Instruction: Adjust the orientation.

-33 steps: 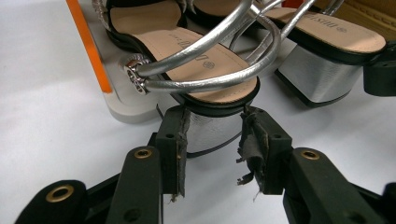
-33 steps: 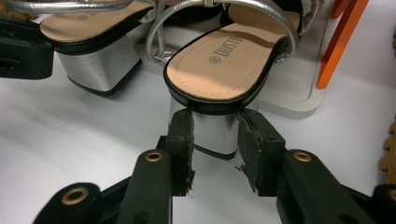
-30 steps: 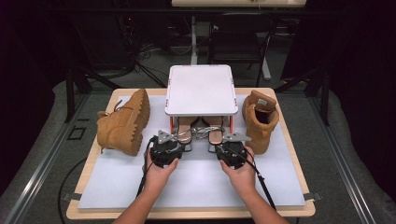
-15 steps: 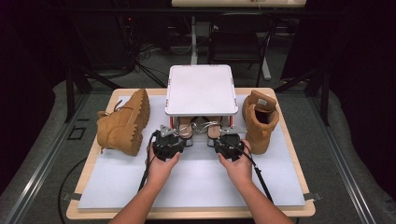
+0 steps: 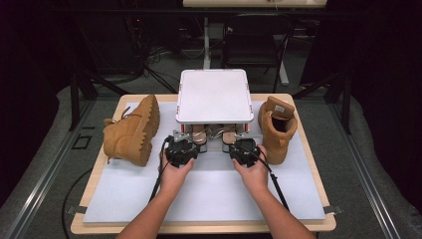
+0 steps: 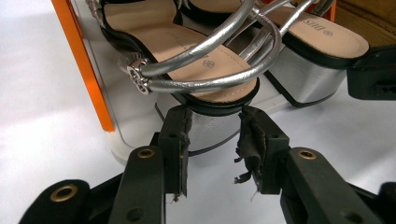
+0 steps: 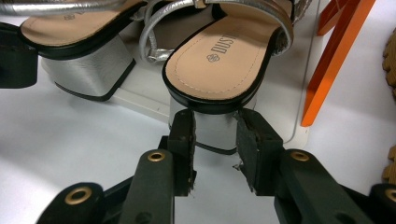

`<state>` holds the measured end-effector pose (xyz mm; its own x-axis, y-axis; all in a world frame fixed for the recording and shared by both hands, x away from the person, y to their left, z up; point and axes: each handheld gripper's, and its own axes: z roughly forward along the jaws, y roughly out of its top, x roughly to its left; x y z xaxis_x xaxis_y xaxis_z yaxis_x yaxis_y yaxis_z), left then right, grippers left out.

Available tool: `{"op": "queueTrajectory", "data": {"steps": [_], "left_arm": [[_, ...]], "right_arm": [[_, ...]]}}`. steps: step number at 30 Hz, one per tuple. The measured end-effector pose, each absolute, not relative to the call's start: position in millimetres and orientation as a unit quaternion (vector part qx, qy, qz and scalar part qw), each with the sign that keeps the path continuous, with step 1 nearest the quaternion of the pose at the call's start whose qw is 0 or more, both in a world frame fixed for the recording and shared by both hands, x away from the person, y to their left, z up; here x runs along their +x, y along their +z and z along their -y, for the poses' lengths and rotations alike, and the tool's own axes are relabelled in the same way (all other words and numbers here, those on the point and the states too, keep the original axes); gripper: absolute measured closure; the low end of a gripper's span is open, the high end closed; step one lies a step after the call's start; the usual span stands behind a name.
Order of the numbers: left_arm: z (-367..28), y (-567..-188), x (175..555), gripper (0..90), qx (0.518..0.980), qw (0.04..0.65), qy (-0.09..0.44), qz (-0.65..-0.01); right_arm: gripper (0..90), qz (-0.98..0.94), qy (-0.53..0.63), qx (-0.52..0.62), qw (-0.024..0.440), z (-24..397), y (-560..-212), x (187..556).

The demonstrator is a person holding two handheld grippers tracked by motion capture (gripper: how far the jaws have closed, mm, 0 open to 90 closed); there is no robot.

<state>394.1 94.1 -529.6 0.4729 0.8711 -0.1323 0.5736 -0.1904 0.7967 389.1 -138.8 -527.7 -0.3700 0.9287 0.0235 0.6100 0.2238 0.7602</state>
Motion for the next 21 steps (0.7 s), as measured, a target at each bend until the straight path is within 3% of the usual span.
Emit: {"op": "queueTrajectory", "data": {"steps": [21], "left_arm": [[-92.8, -530.5, 407.1, 63.0, 0.749, 0.414, 0.178, -0.485]], "right_arm": [[67.5, -0.744, 0.354, 0.516, 0.234, 133.8, -529.8, 403.0]]}}
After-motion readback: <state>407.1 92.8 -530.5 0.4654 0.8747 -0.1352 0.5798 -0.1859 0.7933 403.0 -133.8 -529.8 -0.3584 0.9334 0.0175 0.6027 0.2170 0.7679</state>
